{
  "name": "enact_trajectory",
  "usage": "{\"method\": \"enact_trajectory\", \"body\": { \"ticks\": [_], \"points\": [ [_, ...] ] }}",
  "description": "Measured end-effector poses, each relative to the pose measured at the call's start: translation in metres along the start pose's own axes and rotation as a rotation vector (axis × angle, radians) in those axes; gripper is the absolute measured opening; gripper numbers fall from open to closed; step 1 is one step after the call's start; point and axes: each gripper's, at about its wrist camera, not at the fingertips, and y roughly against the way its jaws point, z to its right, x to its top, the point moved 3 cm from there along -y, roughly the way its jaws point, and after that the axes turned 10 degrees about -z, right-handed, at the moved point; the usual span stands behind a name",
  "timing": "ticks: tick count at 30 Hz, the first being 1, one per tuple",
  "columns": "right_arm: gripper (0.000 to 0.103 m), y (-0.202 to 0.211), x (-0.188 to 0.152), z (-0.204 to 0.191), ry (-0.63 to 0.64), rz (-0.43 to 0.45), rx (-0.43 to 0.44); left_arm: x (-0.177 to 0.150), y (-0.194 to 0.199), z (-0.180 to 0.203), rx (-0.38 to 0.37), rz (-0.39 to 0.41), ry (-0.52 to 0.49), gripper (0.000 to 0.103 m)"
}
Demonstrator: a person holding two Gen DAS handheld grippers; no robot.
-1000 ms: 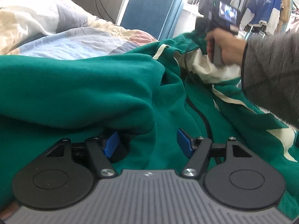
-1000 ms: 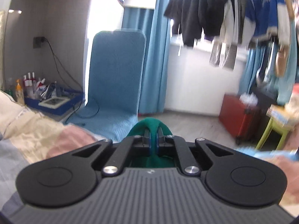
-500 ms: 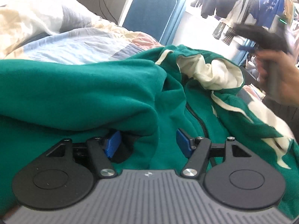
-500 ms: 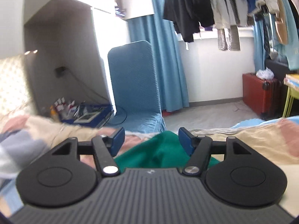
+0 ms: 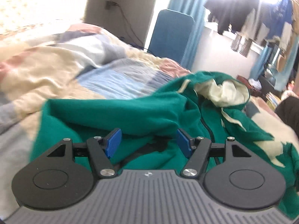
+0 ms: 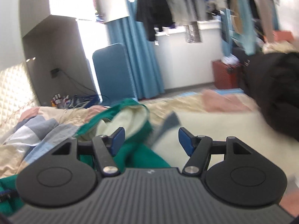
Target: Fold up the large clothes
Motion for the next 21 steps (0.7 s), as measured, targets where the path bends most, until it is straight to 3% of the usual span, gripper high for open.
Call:
{"method": "enact_trajectory", "body": {
  "ticks": [4,10,14,18,21],
  "points": [
    [0.065,0.030,-0.023,0.037,-0.035,-0.006,-0.019,0.012,0.034,-0.023,0.048,0.033,0.033,0.070],
    [0.066,0.039,-0.042,0.091,-0.208,-0.029,-0.050,0.029,0.048,-0.057,0.220,0.024,-0.020,0.070],
    [0.067,0.025,-0.058,0.114,-0.307,-0.052,-0.032,0.027,0.042,-0.077,0.233,-0.001,-0.026,0.071],
    [0.067,0.008,-0.075,0.115,-0.292,-0.113,-0.002,0.021,0.019,-0.094,0.205,-0.058,-0.036,0.072],
    [0.069,-0.003,-0.083,0.109,-0.261,-0.141,0.007,0.016,-0.003,-0.103,0.174,-0.093,0.027,0.072]
  ]
}}
